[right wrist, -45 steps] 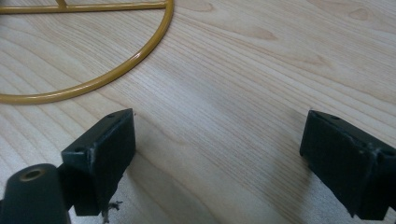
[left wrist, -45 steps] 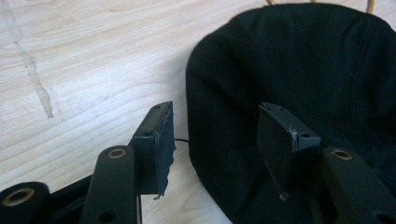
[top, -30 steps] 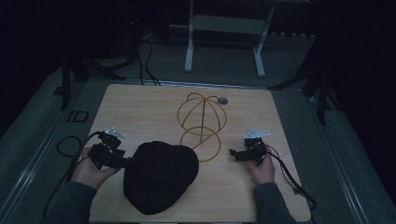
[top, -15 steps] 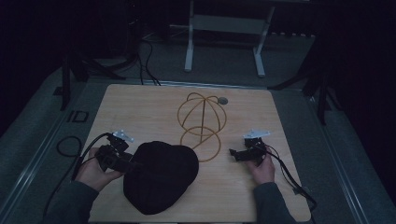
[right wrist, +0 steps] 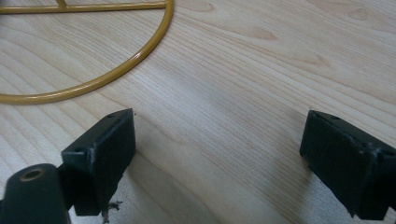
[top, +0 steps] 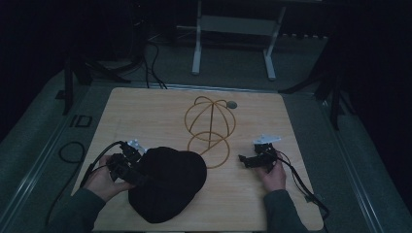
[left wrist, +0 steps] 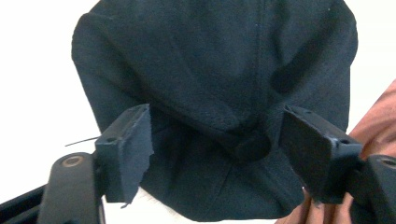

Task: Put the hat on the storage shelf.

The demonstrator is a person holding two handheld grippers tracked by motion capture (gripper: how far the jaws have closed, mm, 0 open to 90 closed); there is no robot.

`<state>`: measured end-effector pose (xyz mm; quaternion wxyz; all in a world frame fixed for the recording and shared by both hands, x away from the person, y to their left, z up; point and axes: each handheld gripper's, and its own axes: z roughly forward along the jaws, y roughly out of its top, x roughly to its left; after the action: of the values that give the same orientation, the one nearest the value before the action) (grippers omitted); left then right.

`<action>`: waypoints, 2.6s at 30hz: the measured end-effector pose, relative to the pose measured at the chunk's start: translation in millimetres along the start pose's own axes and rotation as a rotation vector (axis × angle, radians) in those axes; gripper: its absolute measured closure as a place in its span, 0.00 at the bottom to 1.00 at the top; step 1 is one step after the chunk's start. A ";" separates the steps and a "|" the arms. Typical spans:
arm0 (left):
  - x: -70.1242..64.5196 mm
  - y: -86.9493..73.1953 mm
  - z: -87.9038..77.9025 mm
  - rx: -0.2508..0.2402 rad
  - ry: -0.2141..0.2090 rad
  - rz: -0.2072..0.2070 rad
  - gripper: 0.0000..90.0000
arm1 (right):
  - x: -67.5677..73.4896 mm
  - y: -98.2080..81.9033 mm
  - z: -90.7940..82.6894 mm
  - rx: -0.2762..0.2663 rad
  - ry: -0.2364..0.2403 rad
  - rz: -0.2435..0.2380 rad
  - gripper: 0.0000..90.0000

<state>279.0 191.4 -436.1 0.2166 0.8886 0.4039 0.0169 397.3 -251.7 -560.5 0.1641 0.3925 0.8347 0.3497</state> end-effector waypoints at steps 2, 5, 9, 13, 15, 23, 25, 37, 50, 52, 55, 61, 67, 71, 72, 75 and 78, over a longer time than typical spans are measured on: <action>-3.0 1.2 2.4 0.013 0.000 0.014 0.23 | 0.0 0.0 0.0 0.000 0.000 0.000 0.11; -7.0 2.5 7.3 0.037 0.008 0.035 0.19 | 0.0 0.0 0.0 0.000 0.000 0.000 0.11; -11.1 3.0 16.3 0.063 0.014 0.043 0.16 | 0.0 0.0 0.0 0.000 0.000 0.000 0.11; -13.1 2.6 24.6 0.086 0.028 0.047 0.16 | 0.0 0.0 0.0 0.000 0.000 0.000 0.11; -14.3 2.2 28.4 0.096 0.029 0.054 0.16 | 0.0 0.0 0.0 0.000 0.000 0.000 0.11; -18.6 4.6 41.5 0.142 0.048 0.072 0.31 | 0.0 0.0 0.0 0.000 0.000 0.000 0.11; -20.1 5.9 44.1 0.156 0.053 0.081 0.36 | 0.0 0.0 0.0 0.000 0.000 0.000 0.11; -28.8 13.8 53.8 0.243 0.068 0.115 0.69 | 0.0 0.0 0.0 0.000 0.000 0.000 0.11; -20.1 20.2 28.5 0.194 -0.002 0.076 0.76 | -0.1 0.0 0.0 0.000 0.001 0.000 0.11; -18.6 21.1 25.7 0.188 -0.008 0.068 0.76 | -0.1 0.0 0.0 0.000 0.000 0.000 0.11; -17.3 22.3 20.4 0.183 -0.010 0.064 0.76 | -0.1 0.0 0.0 0.001 0.001 -0.001 0.11; -13.3 23.7 8.4 0.176 -0.001 0.058 0.77 | -0.1 0.0 0.0 0.001 0.001 -0.001 0.11; -10.0 26.4 -6.0 0.155 0.013 0.053 0.78 | -0.1 0.0 0.0 0.001 0.001 -0.001 0.11; -8.8 29.2 -14.6 0.146 0.032 0.053 0.78 | -0.1 0.0 0.0 0.000 0.000 -0.001 0.11; -8.4 29.9 -16.4 0.146 0.035 0.051 0.78 | -0.1 0.0 0.0 0.000 0.000 0.000 0.11; -6.1 32.1 -21.5 0.147 0.031 0.045 0.79 | -0.1 0.0 0.0 0.001 0.001 0.000 0.11; -4.0 35.0 -26.8 0.143 0.026 0.039 0.79 | -0.1 0.0 0.0 0.000 0.000 0.000 0.11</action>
<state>295.7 178.1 -397.3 0.1468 0.9094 0.3892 0.0036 397.4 -251.8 -560.5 0.1639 0.3924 0.8348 0.3496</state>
